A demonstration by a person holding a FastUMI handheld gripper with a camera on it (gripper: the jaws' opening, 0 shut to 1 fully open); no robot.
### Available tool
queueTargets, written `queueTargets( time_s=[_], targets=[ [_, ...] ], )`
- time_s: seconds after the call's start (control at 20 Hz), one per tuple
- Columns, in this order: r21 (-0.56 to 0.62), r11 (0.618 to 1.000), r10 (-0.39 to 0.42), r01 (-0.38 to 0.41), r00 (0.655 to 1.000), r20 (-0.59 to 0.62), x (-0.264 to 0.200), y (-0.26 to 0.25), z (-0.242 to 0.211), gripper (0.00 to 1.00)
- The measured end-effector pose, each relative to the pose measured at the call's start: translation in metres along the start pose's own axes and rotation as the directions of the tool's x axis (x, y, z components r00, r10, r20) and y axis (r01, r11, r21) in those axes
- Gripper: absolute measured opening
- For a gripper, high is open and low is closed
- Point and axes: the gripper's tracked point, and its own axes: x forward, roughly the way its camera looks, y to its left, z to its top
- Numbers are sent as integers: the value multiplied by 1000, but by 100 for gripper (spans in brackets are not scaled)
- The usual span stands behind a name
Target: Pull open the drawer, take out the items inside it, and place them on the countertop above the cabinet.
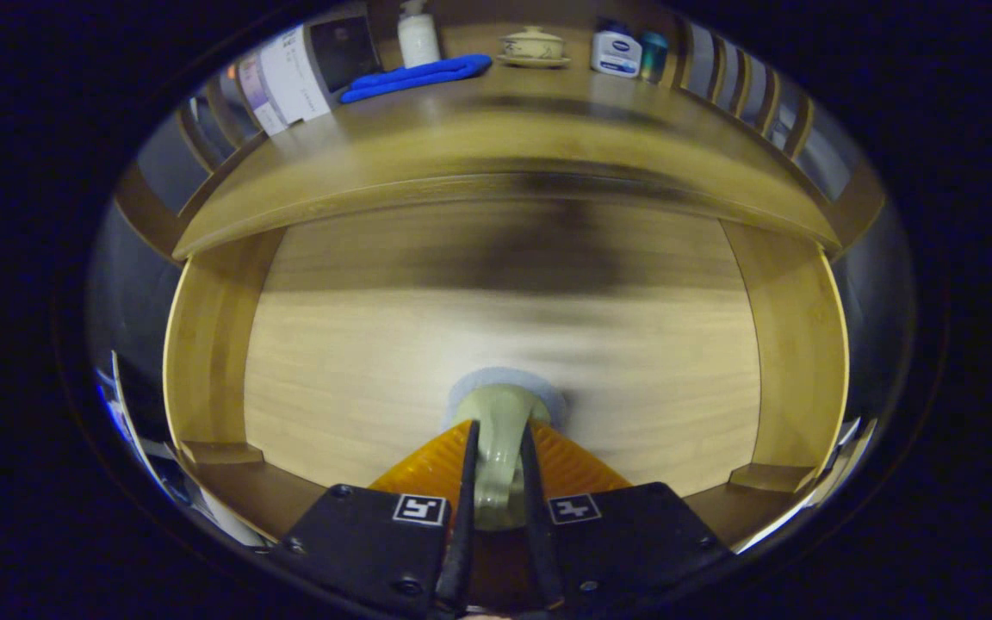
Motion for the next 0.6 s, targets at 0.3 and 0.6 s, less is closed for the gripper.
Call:
queueTargets(
  time_s=[0.3,0.6],
  targets=[
    [9,1000,23,-23,999,25,-9,-5,6,19],
    [-16,1000,14,-12,991,134,-50,-8,38,19]
  ],
)
